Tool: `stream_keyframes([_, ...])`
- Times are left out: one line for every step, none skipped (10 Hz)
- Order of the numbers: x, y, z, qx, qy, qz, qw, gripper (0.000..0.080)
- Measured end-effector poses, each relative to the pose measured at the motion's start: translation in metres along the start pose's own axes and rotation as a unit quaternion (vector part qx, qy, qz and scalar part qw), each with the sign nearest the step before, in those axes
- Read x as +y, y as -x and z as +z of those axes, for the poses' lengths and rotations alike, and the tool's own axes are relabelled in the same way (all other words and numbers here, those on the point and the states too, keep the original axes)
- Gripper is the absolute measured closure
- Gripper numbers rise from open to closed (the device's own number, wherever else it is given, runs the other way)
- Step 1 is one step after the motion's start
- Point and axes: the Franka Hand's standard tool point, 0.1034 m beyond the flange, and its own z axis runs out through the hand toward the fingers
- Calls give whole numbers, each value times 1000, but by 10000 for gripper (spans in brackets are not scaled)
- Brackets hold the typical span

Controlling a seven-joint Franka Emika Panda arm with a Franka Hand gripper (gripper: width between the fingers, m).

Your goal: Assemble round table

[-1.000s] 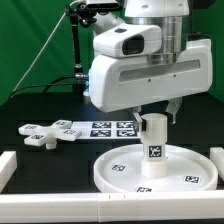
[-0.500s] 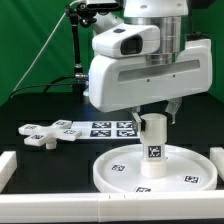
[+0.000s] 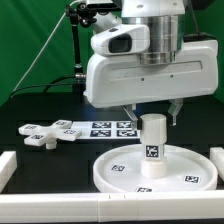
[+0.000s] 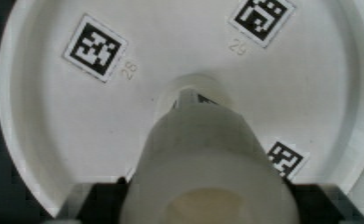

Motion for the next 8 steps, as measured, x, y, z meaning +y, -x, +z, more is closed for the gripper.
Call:
stream_keyframes([0,0,0,0,0,29,1000,392])
stream_keyframes([-1,0,0,0,-1,50,999,392])
stream_keyframes([-3,0,0,0,-4,94,996,392])
stream_keyframes([-3,0,0,0,-4,120,993,392])
stream_keyframes([-4,0,1,-1,-7,156,988,392])
stream_keyframes([-5,1,1,-3,-15,230,973,392])
stream_keyframes([-6,1,1,-4,-17,281,959,392])
stream_keyframes([-7,1,2,-6,-19,330,944,392])
